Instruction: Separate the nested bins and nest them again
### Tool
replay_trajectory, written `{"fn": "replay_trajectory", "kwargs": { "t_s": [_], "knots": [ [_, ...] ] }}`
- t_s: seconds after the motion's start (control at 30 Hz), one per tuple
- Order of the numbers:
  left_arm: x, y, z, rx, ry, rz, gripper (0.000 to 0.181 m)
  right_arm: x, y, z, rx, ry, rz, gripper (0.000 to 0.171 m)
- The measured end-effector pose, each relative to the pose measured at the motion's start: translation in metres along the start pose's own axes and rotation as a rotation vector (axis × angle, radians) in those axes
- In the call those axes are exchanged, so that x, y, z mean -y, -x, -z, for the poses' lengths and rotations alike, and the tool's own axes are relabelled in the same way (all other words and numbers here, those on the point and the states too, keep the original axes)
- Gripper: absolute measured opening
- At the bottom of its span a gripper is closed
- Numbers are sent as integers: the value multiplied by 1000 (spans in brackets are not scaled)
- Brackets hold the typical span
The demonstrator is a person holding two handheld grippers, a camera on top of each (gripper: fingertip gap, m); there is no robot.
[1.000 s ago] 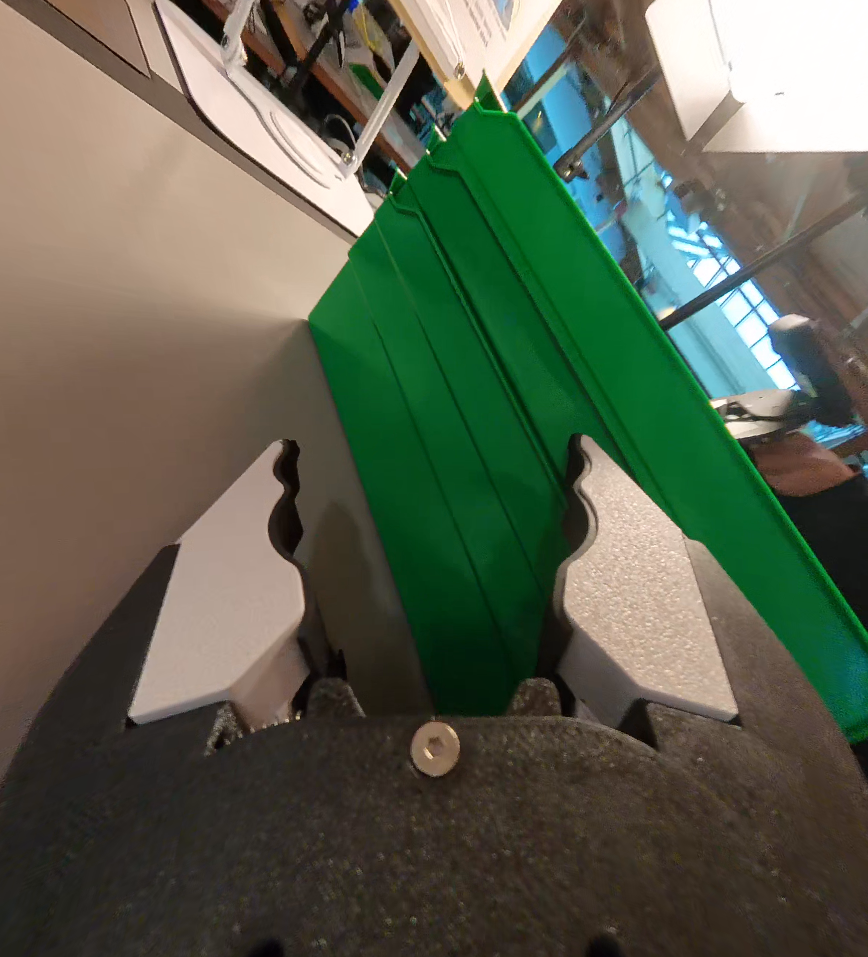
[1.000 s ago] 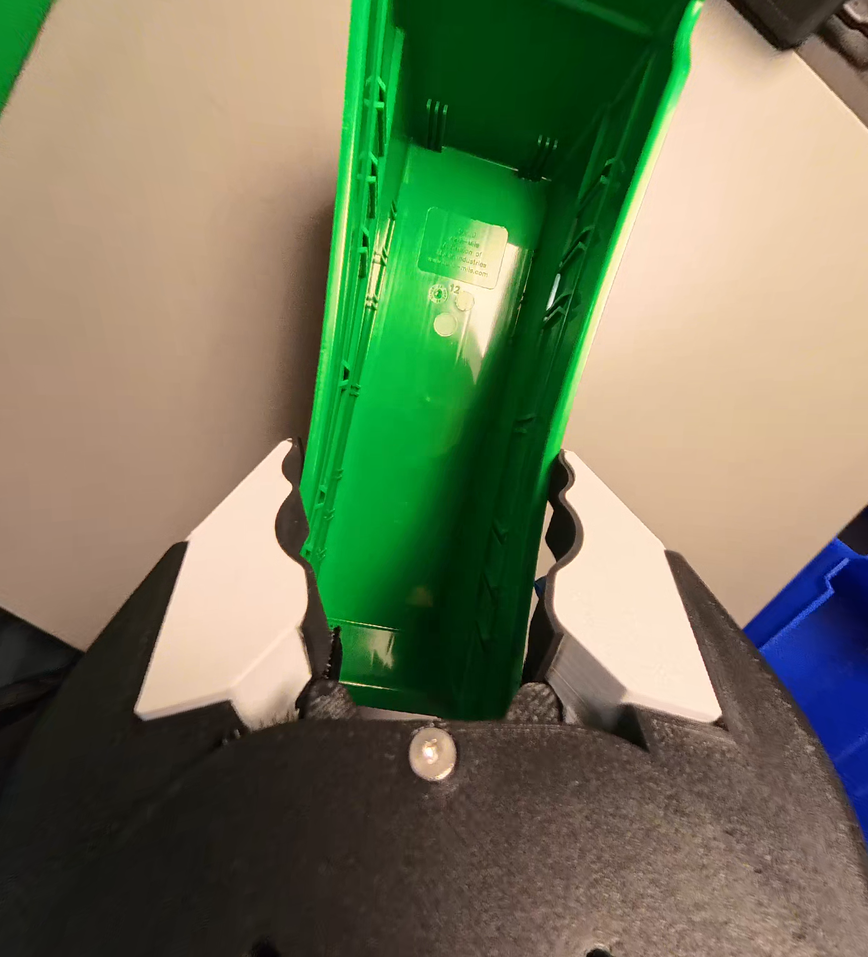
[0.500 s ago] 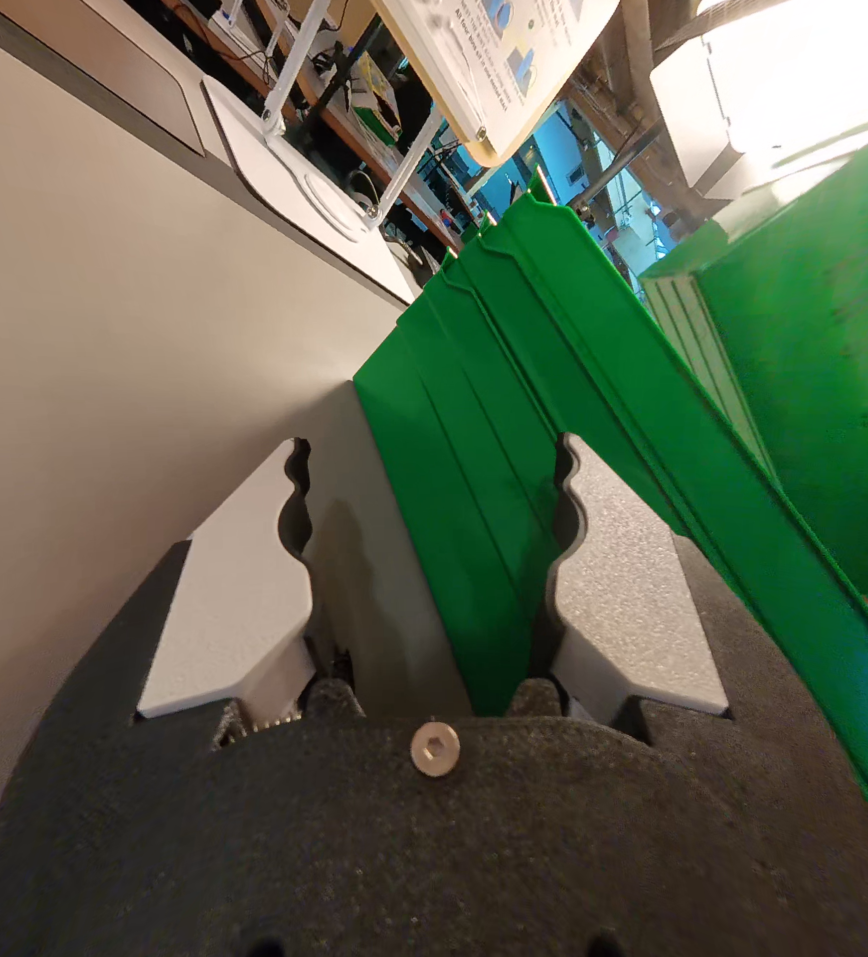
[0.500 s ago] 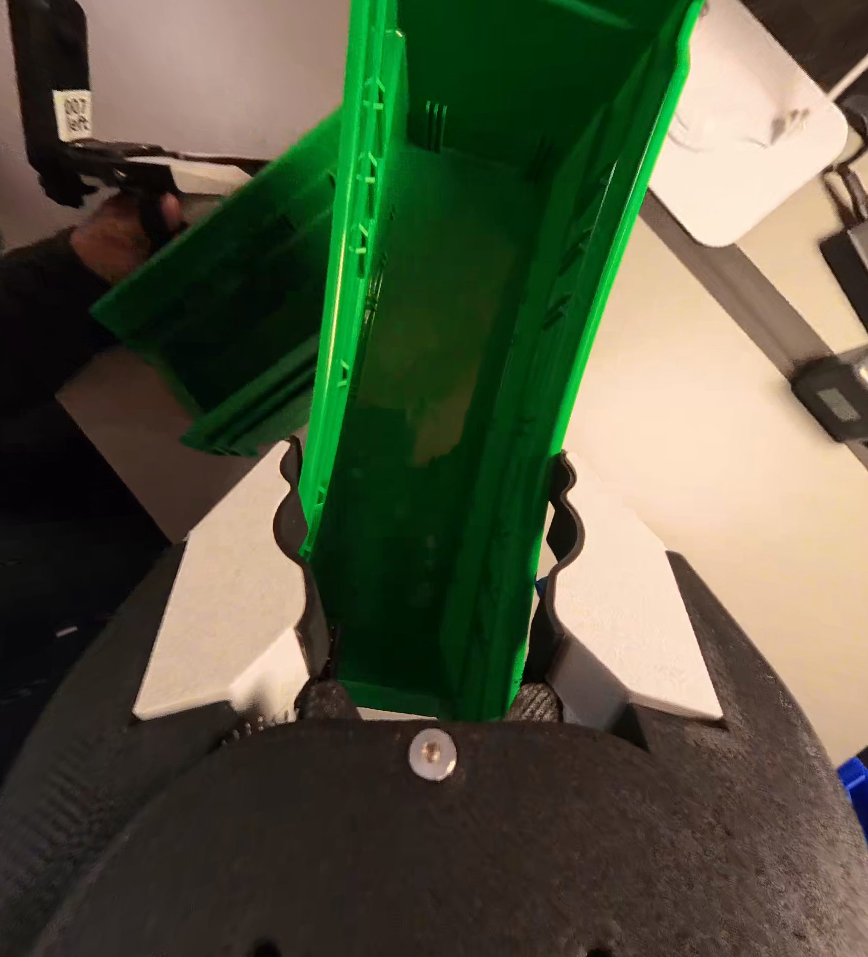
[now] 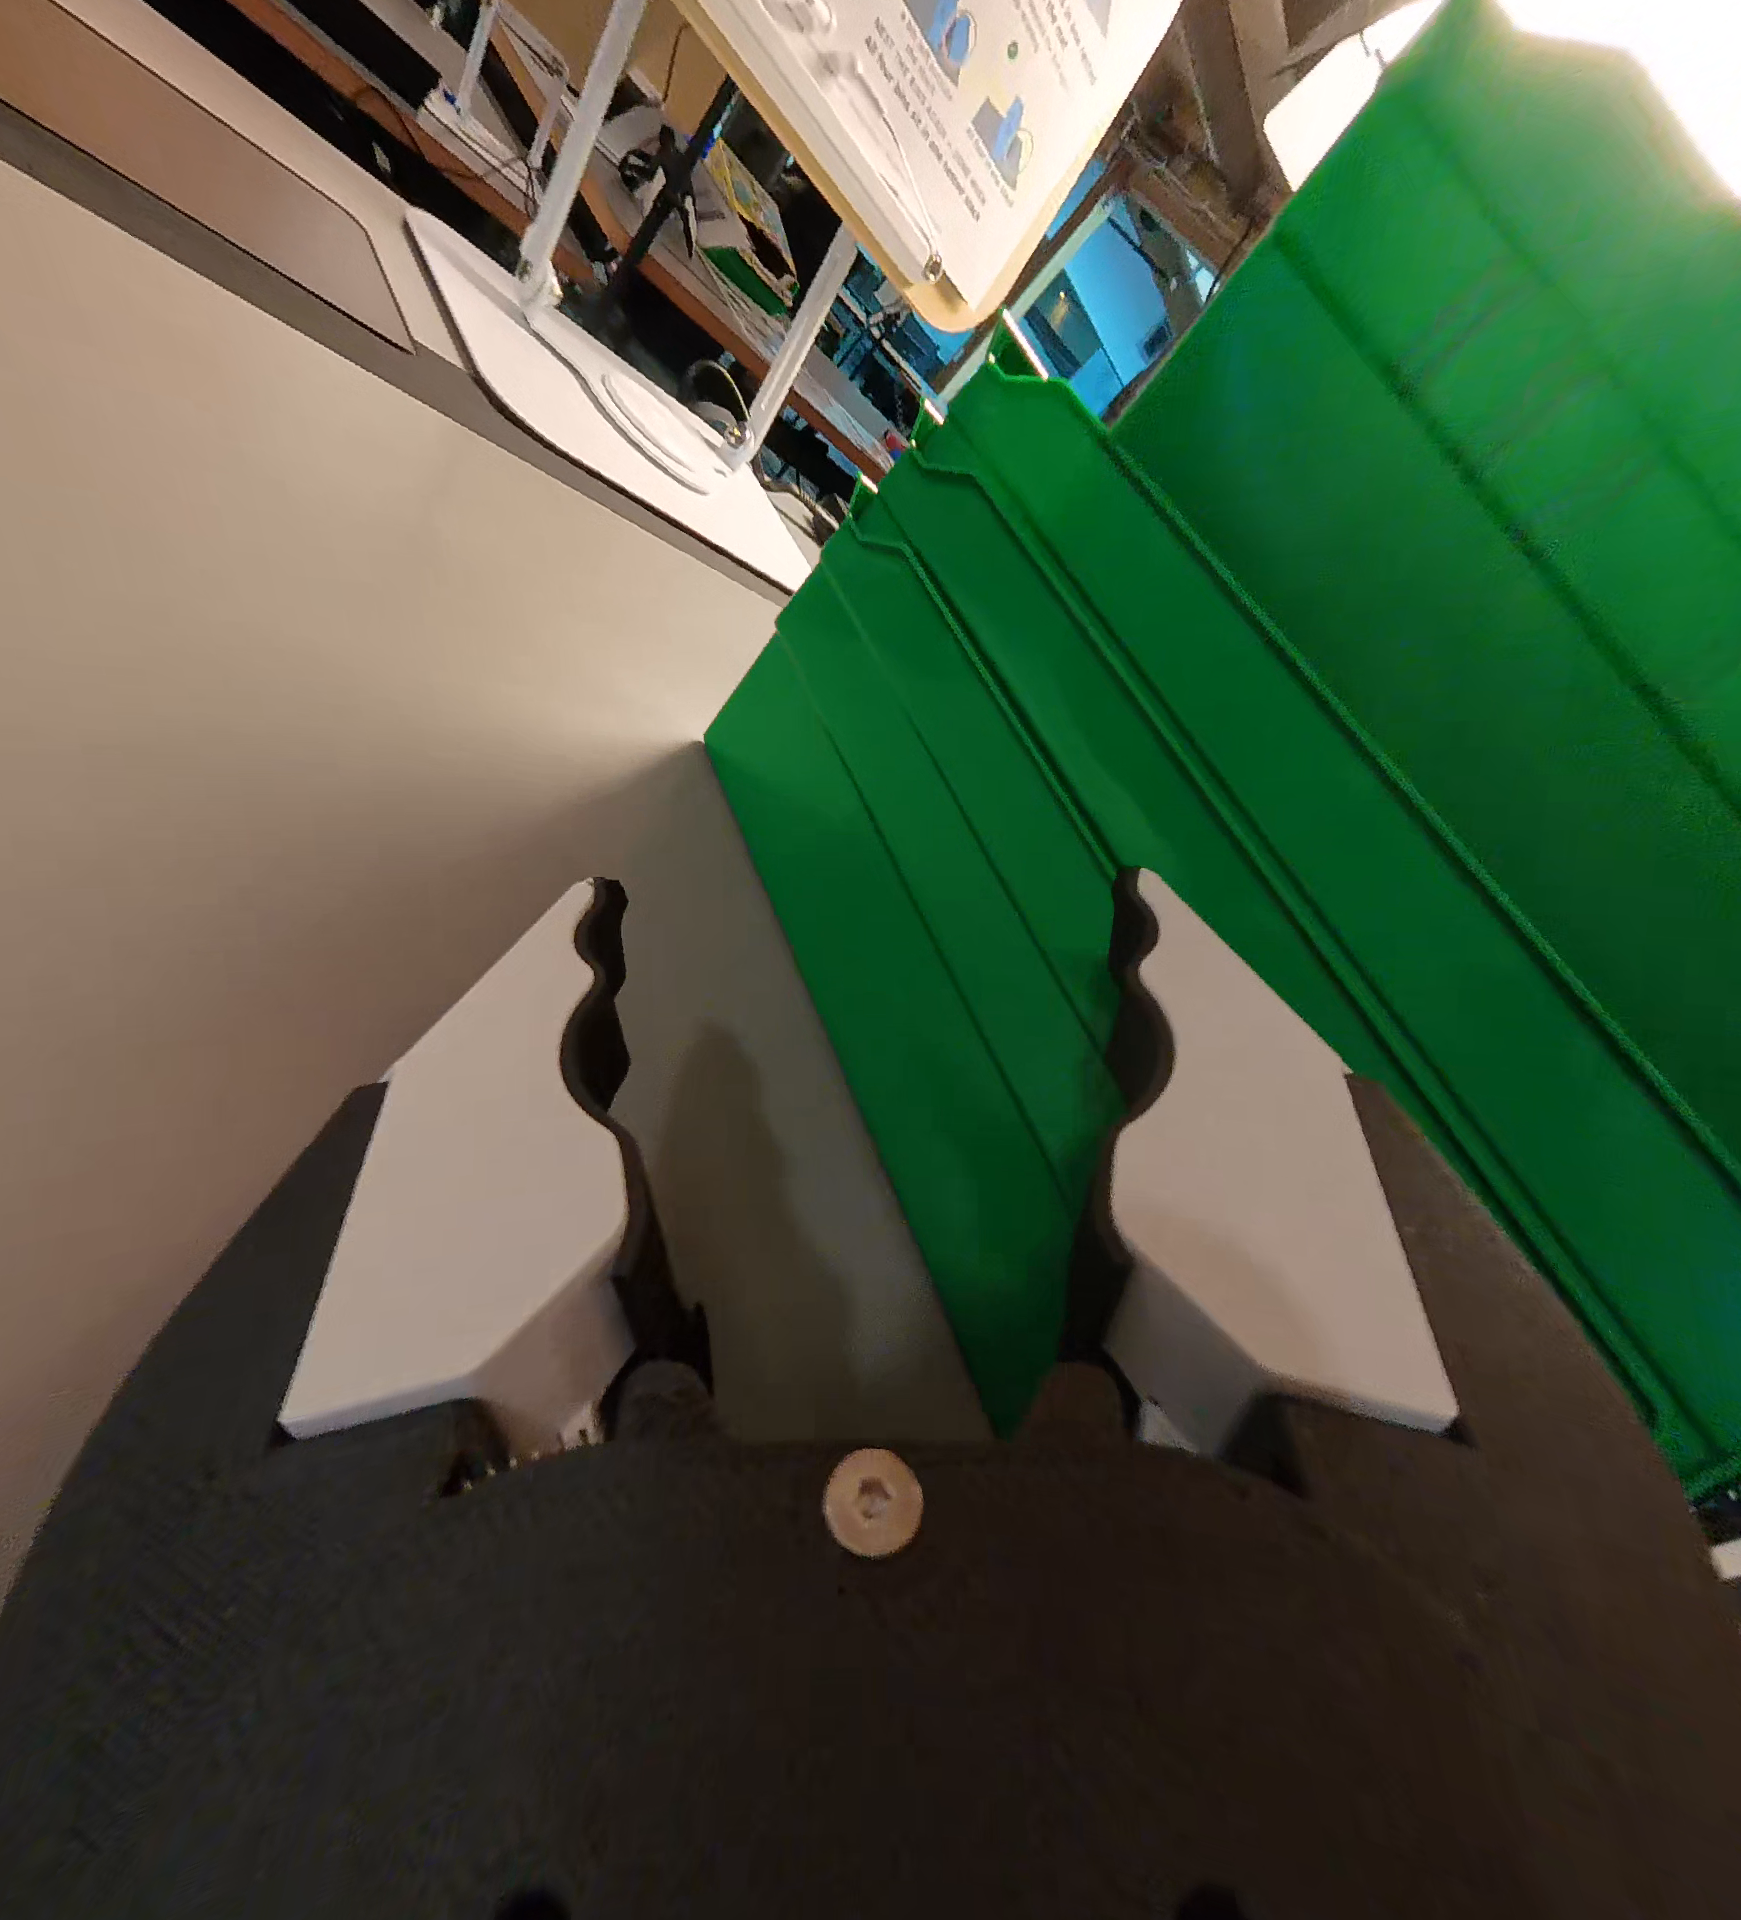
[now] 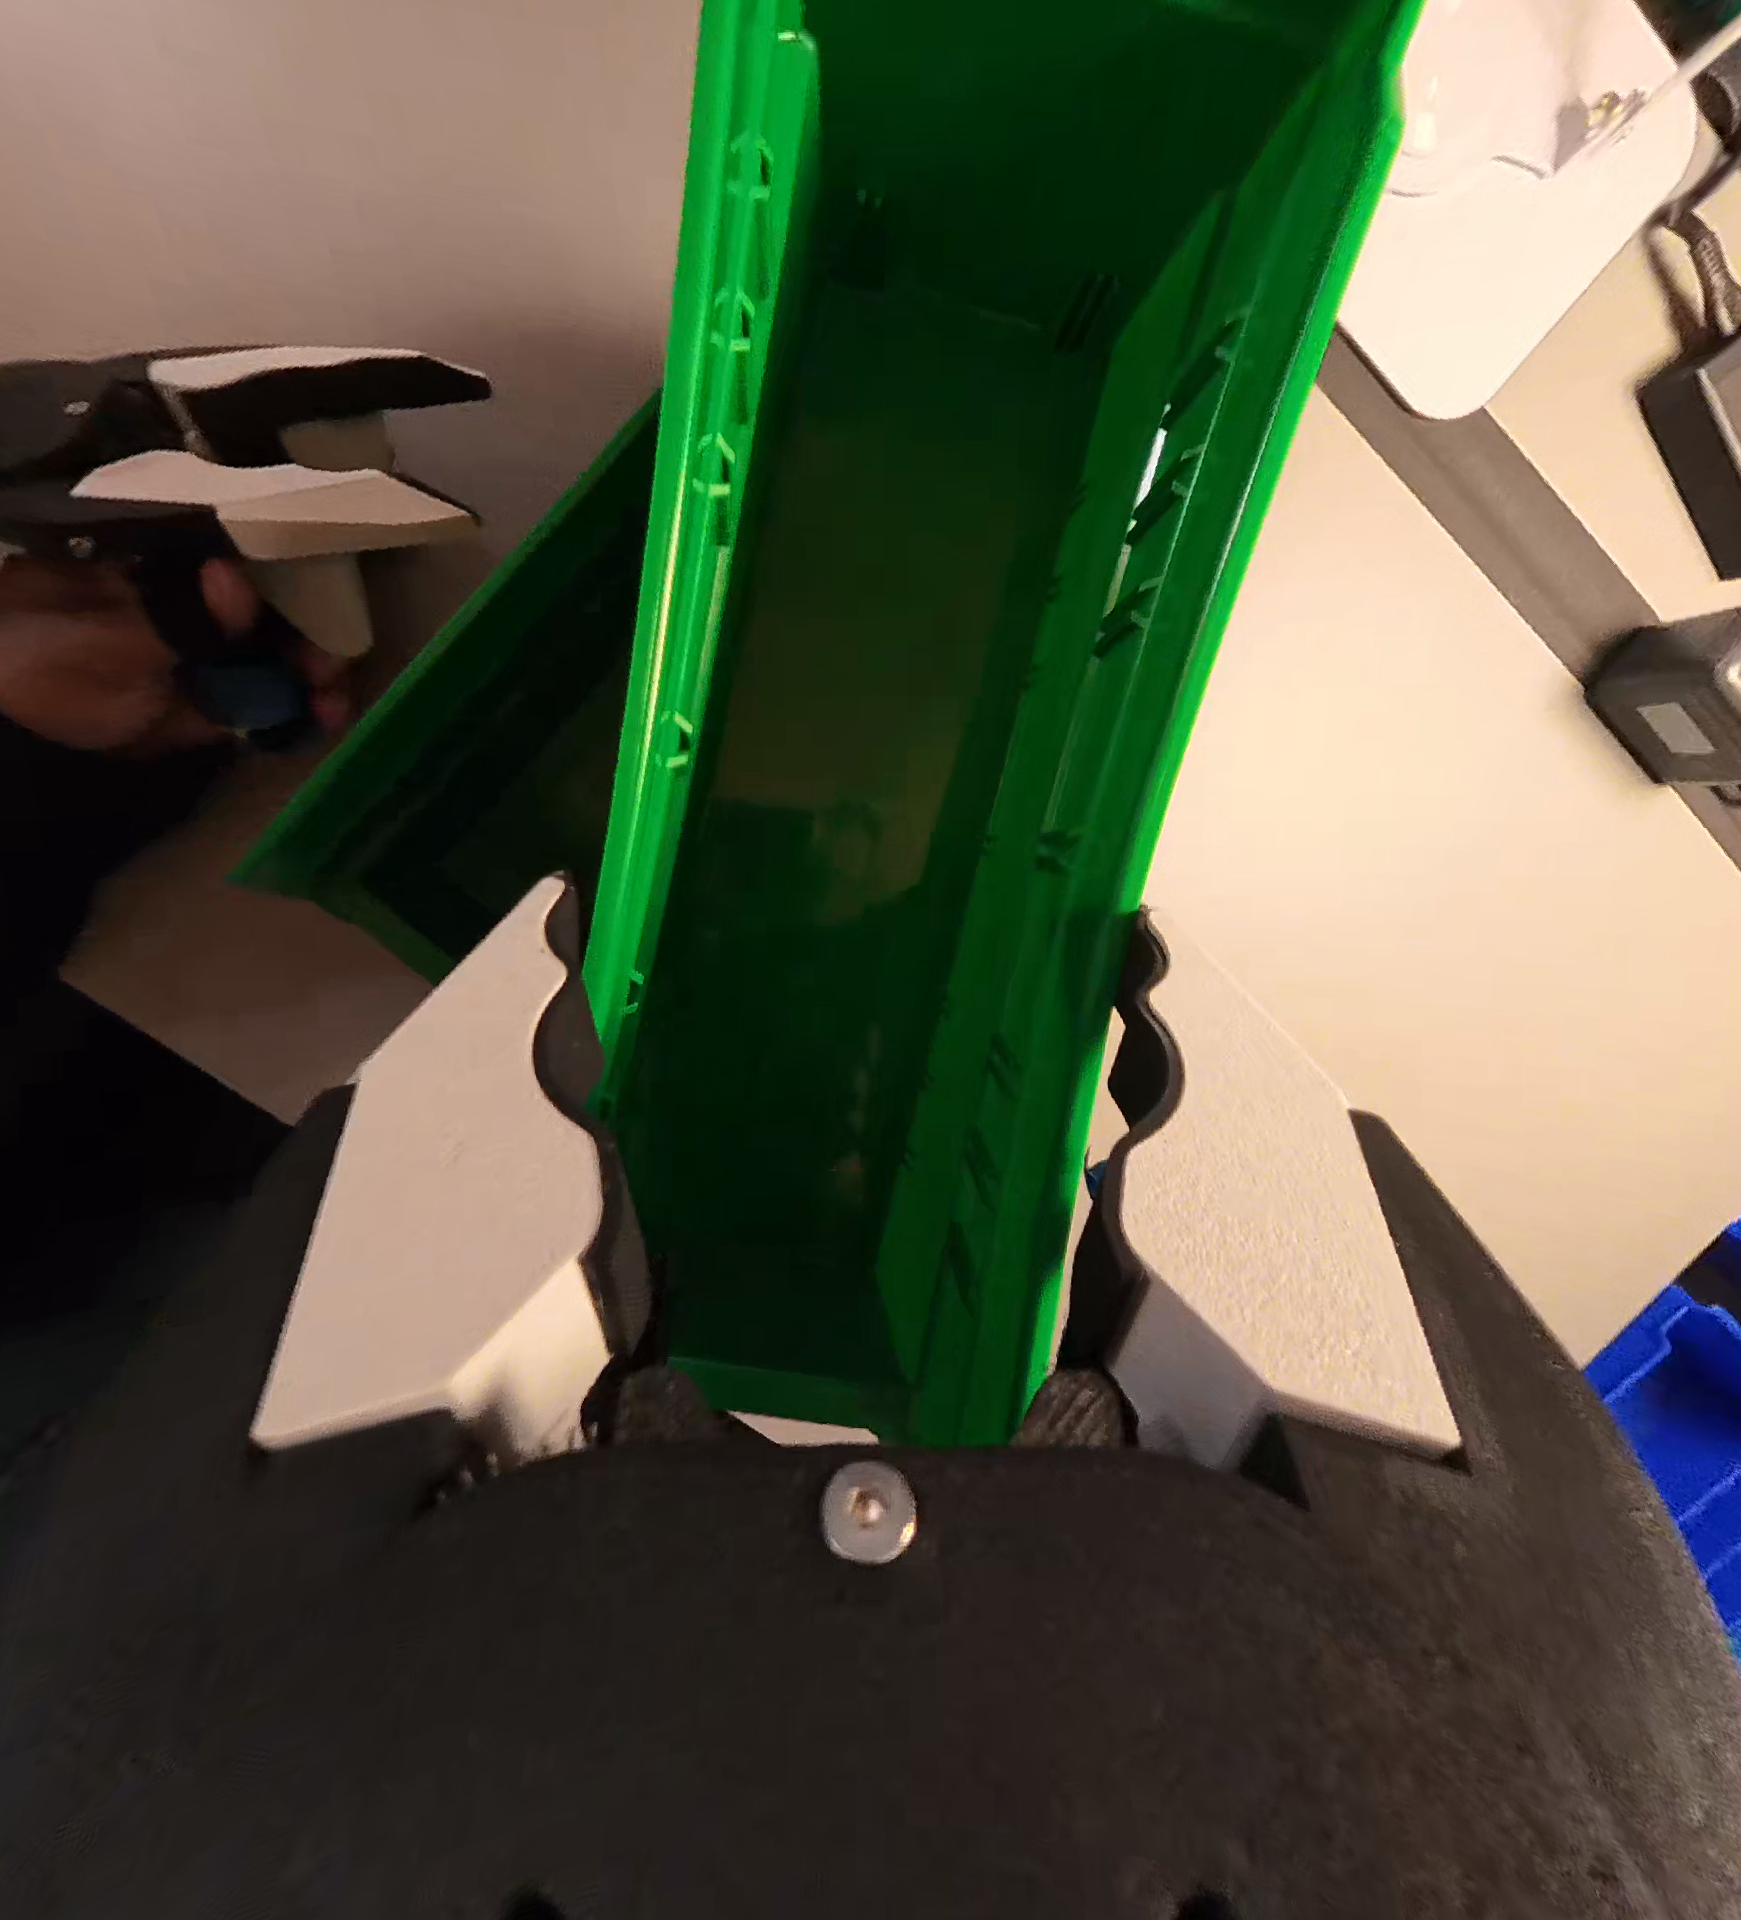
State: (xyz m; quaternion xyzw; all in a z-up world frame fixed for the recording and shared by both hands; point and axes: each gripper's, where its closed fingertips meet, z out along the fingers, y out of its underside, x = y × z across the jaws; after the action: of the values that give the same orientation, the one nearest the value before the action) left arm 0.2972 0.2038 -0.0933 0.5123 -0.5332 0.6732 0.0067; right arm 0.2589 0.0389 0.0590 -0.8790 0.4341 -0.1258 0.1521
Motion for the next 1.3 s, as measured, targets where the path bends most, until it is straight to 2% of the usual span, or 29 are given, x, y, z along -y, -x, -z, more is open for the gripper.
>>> {"fn": "replay_trajectory", "kwargs": {
  "t_s": [0.17,0.4,0.77,0.97,1.07,1.3],
  "knots": [
    [2,-5,14,-20,-46,-18,92,11,8,-9,-66,-1,-116,105],
    [5,-5,18,-46,-62,-1,90,20,38,-10,-31,46,-205,111],
    [2,-8,16,-67,-39,1,82,33,37,-15,-12,31,-316,112],
    [3,-10,17,-80,-49,-5,80,38,41,-17,20,-110,-417,116],
    [4,-12,18,-85,-53,-15,80,32,43,-14,30,-114,-414,117],
    [5,-13,19,-93,-63,-11,79,25,29,-14,-76,-104,-417,116]
  ]
}}
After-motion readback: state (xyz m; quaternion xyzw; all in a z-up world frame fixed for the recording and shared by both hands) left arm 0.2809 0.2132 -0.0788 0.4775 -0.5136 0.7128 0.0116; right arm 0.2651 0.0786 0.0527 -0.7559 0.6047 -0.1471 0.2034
